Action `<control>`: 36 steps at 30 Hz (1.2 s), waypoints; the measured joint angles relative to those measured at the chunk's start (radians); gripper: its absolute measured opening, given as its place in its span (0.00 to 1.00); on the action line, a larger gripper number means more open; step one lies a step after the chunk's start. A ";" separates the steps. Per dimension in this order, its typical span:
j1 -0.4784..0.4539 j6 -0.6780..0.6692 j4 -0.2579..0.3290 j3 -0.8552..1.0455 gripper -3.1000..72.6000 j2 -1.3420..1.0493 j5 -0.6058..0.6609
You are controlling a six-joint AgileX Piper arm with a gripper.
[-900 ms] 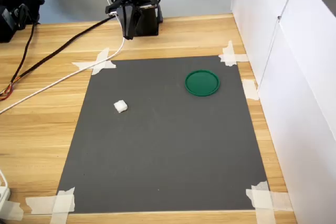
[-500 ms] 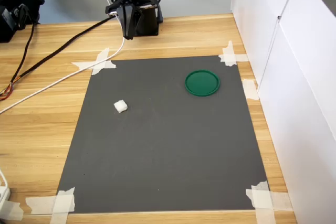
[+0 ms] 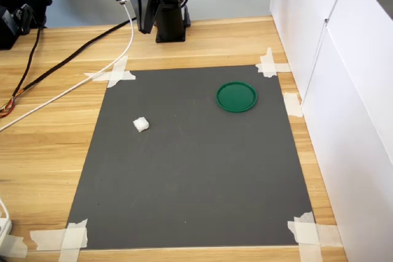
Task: Grasp a white terminal and put it in the green lid.
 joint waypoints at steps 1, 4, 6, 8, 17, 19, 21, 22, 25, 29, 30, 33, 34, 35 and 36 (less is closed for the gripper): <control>0.000 0.000 0.002 -0.030 0.01 0.035 0.000; 0.000 0.000 0.020 -0.110 0.01 0.141 0.000; 0.000 0.000 0.037 -0.153 0.01 0.210 0.000; 0.000 0.000 0.043 -0.189 0.01 0.276 0.000; 0.000 0.000 -0.017 -0.334 0.01 0.508 0.027; 0.000 0.000 -0.041 -0.374 0.01 0.548 0.059; 0.000 0.000 -0.053 -0.414 0.01 0.593 0.104; 0.000 0.000 -0.060 -0.435 0.01 0.615 0.130; 0.000 -0.014 -0.072 -0.497 0.01 0.677 0.209; 0.000 -0.086 -0.074 -0.591 0.01 0.743 0.307; 0.000 -0.103 -0.074 -0.608 0.01 0.755 0.322; 0.000 -0.164 -0.070 -0.664 0.01 0.798 0.357; 0.000 -0.182 -0.065 -0.680 0.01 0.813 0.364; 0.000 -0.198 -0.053 -0.695 0.01 0.824 0.370; 0.000 -0.222 -0.044 -0.708 0.01 0.838 0.373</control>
